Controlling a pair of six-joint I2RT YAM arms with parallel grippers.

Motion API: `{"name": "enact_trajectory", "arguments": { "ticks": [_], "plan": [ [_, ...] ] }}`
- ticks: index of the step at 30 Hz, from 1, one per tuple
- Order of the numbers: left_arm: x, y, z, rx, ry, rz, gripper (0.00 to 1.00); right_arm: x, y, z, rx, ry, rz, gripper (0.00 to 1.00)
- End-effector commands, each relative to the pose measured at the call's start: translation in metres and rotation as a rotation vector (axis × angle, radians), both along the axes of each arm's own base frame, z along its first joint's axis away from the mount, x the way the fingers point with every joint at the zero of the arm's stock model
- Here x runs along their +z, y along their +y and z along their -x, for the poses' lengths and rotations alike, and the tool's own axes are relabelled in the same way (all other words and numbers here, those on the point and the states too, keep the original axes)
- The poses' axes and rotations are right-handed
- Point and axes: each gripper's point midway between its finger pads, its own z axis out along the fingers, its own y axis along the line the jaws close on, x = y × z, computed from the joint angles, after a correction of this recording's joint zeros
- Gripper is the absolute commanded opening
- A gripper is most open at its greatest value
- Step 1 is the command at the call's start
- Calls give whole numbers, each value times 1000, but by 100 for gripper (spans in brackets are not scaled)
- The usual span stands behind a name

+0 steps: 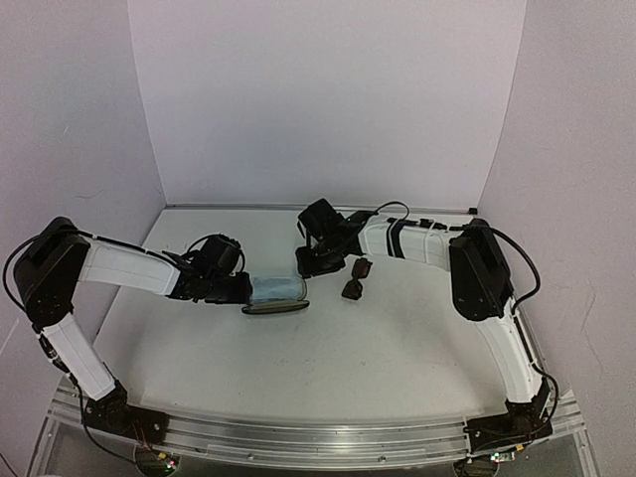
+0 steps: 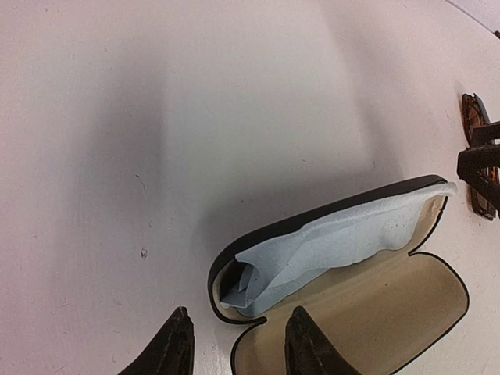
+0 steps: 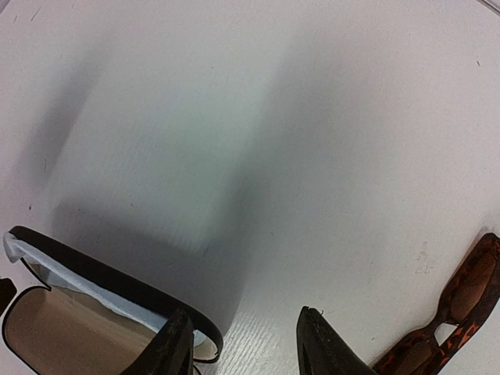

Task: Organize the sunglasses
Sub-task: Place the glasses cleaning cloth in the sunglasses case, then adjust the sunglasses case at the center of the board.

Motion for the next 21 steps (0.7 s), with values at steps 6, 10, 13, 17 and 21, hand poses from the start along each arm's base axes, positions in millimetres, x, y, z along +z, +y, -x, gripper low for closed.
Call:
{"name": "enact_trajectory", "arguments": {
  "ticks": [6,10,13,17,21],
  "plan": [
    [19,10,0,43,-60,5,41,58,-2,-5,-17,-99,-76,46],
    [29,17,5,65,-97,10,41,62,-7,-1,-27,-103,-92,46],
    [39,22,9,81,-131,19,43,66,-14,2,-42,-106,-90,46],
    [54,25,14,81,-172,18,44,70,-27,3,-85,-117,-73,46],
    [61,23,18,70,-188,23,45,67,-54,-1,-175,-113,-41,44]
  ]
}}
